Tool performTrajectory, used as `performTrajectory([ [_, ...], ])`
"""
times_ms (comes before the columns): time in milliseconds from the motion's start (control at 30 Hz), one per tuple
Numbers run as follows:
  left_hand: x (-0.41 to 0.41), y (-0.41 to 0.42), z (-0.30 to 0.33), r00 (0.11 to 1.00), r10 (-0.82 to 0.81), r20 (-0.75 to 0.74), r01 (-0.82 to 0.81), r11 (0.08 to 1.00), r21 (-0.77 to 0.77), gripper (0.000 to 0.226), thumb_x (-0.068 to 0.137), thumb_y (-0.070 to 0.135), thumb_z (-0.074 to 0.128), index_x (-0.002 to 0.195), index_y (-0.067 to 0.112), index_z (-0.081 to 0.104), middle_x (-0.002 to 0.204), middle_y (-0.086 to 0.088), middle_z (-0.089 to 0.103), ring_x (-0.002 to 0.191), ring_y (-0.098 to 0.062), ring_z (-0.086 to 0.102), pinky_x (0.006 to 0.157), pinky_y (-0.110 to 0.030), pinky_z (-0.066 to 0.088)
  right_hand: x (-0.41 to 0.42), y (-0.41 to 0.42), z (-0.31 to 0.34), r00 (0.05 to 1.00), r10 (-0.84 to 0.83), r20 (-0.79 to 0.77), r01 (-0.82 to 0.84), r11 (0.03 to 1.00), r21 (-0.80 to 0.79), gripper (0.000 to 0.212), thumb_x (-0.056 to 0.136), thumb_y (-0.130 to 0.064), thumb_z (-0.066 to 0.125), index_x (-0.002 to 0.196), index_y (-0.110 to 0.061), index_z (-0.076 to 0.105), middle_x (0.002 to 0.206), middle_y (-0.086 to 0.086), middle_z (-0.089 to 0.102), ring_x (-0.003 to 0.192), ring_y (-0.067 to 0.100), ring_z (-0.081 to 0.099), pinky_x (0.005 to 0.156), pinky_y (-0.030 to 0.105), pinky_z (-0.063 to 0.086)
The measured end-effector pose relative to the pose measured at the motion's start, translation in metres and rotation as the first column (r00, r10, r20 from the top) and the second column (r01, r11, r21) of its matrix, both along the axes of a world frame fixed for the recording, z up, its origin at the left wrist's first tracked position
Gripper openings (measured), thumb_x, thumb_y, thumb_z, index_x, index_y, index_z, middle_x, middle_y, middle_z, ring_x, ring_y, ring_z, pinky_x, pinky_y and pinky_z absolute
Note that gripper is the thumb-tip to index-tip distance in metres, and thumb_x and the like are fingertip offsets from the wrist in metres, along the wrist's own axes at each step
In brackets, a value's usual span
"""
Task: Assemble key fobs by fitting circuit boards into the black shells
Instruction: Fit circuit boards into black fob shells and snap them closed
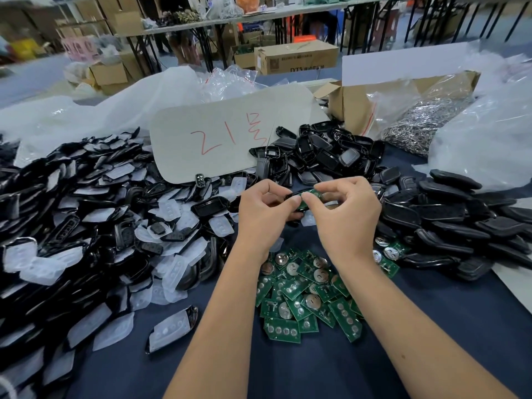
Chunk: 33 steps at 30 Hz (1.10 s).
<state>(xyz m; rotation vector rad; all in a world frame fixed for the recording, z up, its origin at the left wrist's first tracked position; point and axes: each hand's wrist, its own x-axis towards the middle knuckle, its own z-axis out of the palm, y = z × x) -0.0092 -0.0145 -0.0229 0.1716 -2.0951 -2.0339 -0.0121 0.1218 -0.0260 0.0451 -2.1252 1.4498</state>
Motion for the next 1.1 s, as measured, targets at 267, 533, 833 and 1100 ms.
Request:
performTrajectory([
  [267, -0.001, -0.008, 0.000, 1.000, 0.000, -0.010, 0.000, 0.999, 0.044, 0.016, 0.089, 0.000, 0.076, 0.084, 0.013, 0.067, 0.078, -0.007, 0.075, 0.068, -0.023, 0.074, 0.068, -0.031, 0.062, -0.002, 0.001, -0.004, 0.987, 0.096, 0.126, -0.090, 0.995, -0.051, 0.023, 0.083, -0.038, 0.086, 0.095, -0.023, 0.074, 0.083, -0.009, 0.071, 0.077, 0.008, 0.068, 0.073, 0.029, 0.056],
  [533, -0.002, -0.015, 0.003, 1.000, 0.020, 0.011, -0.022, 0.987, 0.158, 0.011, 0.090, 0.000, 0.075, 0.093, 0.010, 0.070, 0.077, -0.004, 0.075, 0.061, -0.014, 0.069, 0.064, -0.022, 0.056, -0.006, 0.000, -0.005, 0.903, 0.403, 0.146, -0.303, 0.841, -0.447, 0.017, 0.091, -0.005, 0.078, 0.095, -0.021, 0.073, 0.074, 0.008, 0.076, 0.059, 0.022, 0.070, 0.059, 0.028, 0.058],
  [833, 0.001, -0.001, 0.007, 0.998, -0.061, 0.027, 0.052, 0.969, 0.243, 0.023, 0.087, -0.002, 0.078, 0.080, 0.020, 0.073, 0.079, -0.011, 0.070, 0.067, -0.018, 0.064, 0.070, -0.029, 0.057, -0.008, 0.002, -0.003, 0.924, 0.373, 0.087, -0.279, 0.809, -0.517, 0.013, 0.090, -0.002, 0.078, 0.089, -0.013, 0.072, 0.068, 0.006, 0.074, 0.055, 0.018, 0.069, 0.058, 0.028, 0.058],
  [1100, -0.002, -0.013, 0.014, 0.993, 0.094, 0.064, -0.110, 0.941, 0.321, 0.022, 0.098, 0.002, 0.065, 0.115, 0.012, 0.075, 0.109, -0.016, 0.077, 0.093, -0.023, 0.073, 0.080, -0.035, 0.063, -0.016, 0.024, -0.007, 0.953, 0.304, -0.012, -0.275, 0.876, 0.397, 0.030, 0.092, 0.000, 0.069, 0.116, -0.018, 0.075, 0.110, -0.007, 0.074, 0.107, 0.015, 0.062, 0.089, 0.032, 0.054],
])
